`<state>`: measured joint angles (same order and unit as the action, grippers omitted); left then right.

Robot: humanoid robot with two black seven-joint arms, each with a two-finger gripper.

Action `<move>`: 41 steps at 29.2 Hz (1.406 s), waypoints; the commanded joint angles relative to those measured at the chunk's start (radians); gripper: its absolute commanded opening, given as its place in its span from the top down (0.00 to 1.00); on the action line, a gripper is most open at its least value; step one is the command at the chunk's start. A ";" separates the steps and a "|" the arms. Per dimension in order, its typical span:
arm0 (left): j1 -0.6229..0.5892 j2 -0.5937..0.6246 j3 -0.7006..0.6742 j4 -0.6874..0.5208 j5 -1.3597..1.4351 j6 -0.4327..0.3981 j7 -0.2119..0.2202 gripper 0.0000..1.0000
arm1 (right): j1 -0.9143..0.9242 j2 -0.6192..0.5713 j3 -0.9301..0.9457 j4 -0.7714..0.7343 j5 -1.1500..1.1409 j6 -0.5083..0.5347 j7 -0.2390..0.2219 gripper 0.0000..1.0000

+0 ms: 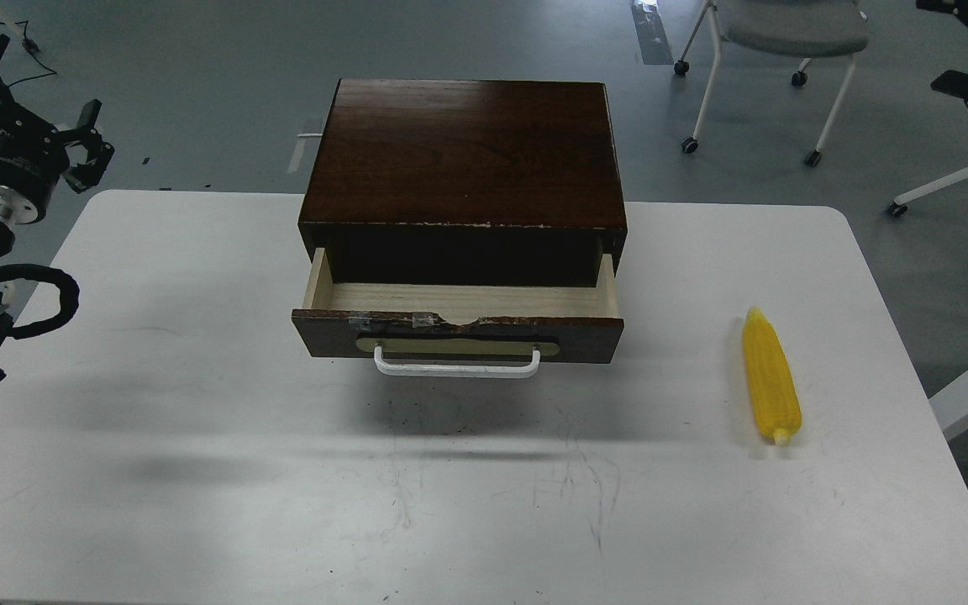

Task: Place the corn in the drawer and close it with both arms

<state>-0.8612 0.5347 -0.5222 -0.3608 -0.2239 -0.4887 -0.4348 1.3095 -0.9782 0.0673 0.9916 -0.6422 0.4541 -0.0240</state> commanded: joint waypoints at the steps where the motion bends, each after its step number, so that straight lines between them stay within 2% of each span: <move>1: 0.004 0.005 0.001 0.002 0.000 0.000 -0.002 0.02 | -0.009 0.003 -0.105 0.077 -0.134 0.003 -0.017 0.00; 7: 0.002 0.004 -0.001 0.002 0.000 0.000 -0.002 0.02 | -0.067 0.026 -0.159 0.170 -0.215 -0.003 -0.073 0.00; 11: 0.002 0.008 0.002 0.002 0.000 0.000 0.004 0.02 | -0.153 0.107 -0.167 0.191 -0.305 -0.031 -0.123 0.00; 13: 0.004 0.010 0.004 0.002 0.001 0.000 0.005 0.02 | -0.180 0.127 -0.169 0.190 -0.330 -0.045 -0.129 0.00; 17: 0.005 0.014 0.005 0.006 0.001 0.000 0.005 0.02 | -0.223 0.162 -0.173 0.185 -0.347 -0.049 -0.137 0.09; 21: 0.018 0.018 0.005 0.013 0.001 0.000 0.004 0.02 | -0.257 0.176 -0.182 0.183 -0.364 -0.049 -0.142 0.13; 22: 0.021 0.015 0.005 0.013 0.001 0.000 0.004 0.02 | -0.262 0.176 -0.185 0.183 -0.370 -0.049 -0.142 0.17; 26: 0.047 0.011 0.007 0.013 0.001 0.000 -0.001 0.02 | -0.279 0.197 -0.187 0.183 -0.395 -0.051 -0.142 0.44; 31: 0.048 0.016 0.007 0.014 0.001 0.000 -0.002 0.02 | -0.279 0.248 -0.188 0.165 -0.404 -0.052 -0.142 0.50; 33: 0.048 0.021 0.007 0.014 0.001 0.000 -0.002 0.02 | -0.280 0.254 -0.188 0.167 -0.404 -0.052 -0.143 0.64; 34: 0.048 0.027 0.007 0.017 0.001 0.000 -0.002 0.02 | -0.280 0.254 -0.188 0.167 -0.404 -0.052 -0.145 0.74; 36: 0.048 0.031 0.007 0.026 0.001 0.000 -0.002 0.02 | -0.279 0.250 -0.188 0.168 -0.404 -0.052 -0.155 0.84; 38: 0.050 0.031 0.007 0.033 0.001 0.000 -0.002 0.02 | -0.271 0.242 -0.187 0.170 -0.402 -0.052 -0.162 0.92; 41: 0.053 0.031 0.007 0.036 0.001 0.000 -0.001 0.02 | -0.250 0.228 -0.173 0.180 -0.401 -0.052 -0.163 0.95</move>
<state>-0.8115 0.5649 -0.5154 -0.3290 -0.2224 -0.4886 -0.4373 1.0393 -0.7351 -0.1201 1.1621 -1.0462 0.4018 -0.1845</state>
